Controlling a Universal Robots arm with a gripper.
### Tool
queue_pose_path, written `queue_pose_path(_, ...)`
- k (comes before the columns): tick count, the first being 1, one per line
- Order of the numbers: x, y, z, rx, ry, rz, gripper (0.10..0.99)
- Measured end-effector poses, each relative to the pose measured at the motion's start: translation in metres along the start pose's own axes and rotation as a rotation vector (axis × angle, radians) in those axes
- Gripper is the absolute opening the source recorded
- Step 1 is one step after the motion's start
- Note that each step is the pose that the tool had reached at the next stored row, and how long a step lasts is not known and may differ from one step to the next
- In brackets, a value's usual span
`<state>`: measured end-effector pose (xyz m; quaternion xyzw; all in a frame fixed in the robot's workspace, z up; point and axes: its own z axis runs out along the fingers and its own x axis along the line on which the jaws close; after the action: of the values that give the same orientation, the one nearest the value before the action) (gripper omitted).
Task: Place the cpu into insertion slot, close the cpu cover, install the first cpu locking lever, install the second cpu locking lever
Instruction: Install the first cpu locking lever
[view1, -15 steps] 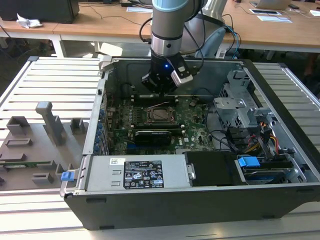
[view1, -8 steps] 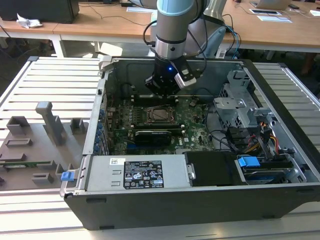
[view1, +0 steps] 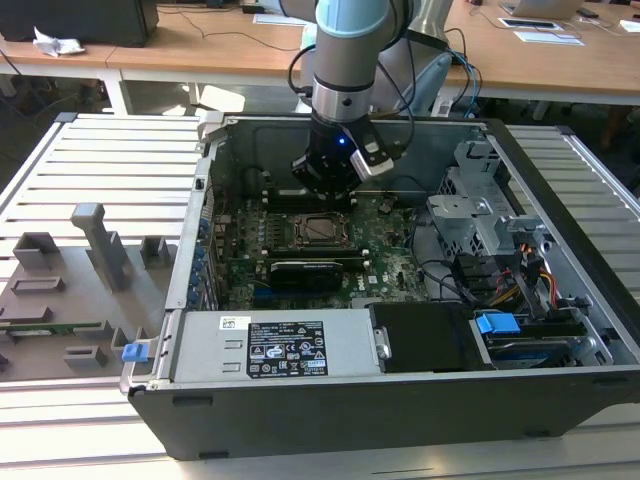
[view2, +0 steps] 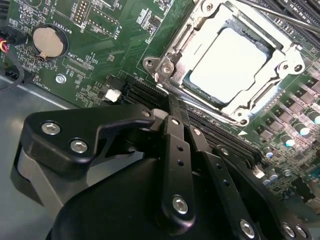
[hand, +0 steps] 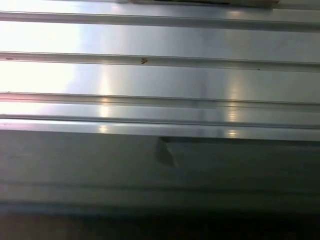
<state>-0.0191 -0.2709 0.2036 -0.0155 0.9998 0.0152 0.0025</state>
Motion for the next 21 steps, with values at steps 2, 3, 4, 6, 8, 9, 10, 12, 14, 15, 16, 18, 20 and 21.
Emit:
queue_pose_path(2, -0.0006, -0.0002, 0.0021, -0.001, -0.0005, 0.000, 0.110)
queue_pose_path(3, -0.0007, -0.0003, 0.0027, 0.000, -0.0001, 0.000, 0.110)
queue_pose_path(4, -0.0009, -0.0004, 0.0035, 0.000, 0.0000, 0.000, 0.110)
queue_pose_path(6, -0.0010, -0.0003, 0.0038, -0.001, -0.0004, 0.000, 0.110)
queue_pose_path(8, -0.0011, -0.0003, 0.0038, -0.001, -0.0006, 0.000, 0.110)
queue_pose_path(9, -0.0011, -0.0003, 0.0038, -0.002, -0.0005, 0.000, 0.110)
queue_pose_path(10, -0.0011, -0.0003, 0.0037, -0.002, -0.0007, 0.000, 0.110)
queue_pose_path(12, -0.0010, -0.0008, 0.0037, -0.003, -0.0010, 0.000, 0.110)
queue_pose_path(14, -0.0008, -0.0014, 0.0037, -0.006, -0.0011, 0.000, 0.110)
queue_pose_path(15, -0.0008, -0.0014, 0.0037, -0.007, -0.0011, 0.000, 0.110)
queue_pose_path(16, -0.0007, -0.0014, 0.0034, -0.008, -0.0012, 0.000, 0.110)
queue_pose_path(18, -0.0008, -0.0013, 0.0021, -0.009, -0.0018, 0.000, 0.110)
queue_pose_path(20, -0.0007, -0.0013, -0.0011, -0.008, -0.0013, 0.000, 0.110)
queue_pose_path(21, -0.0007, -0.0012, -0.0026, -0.008, -0.0014, 0.000, 0.110)
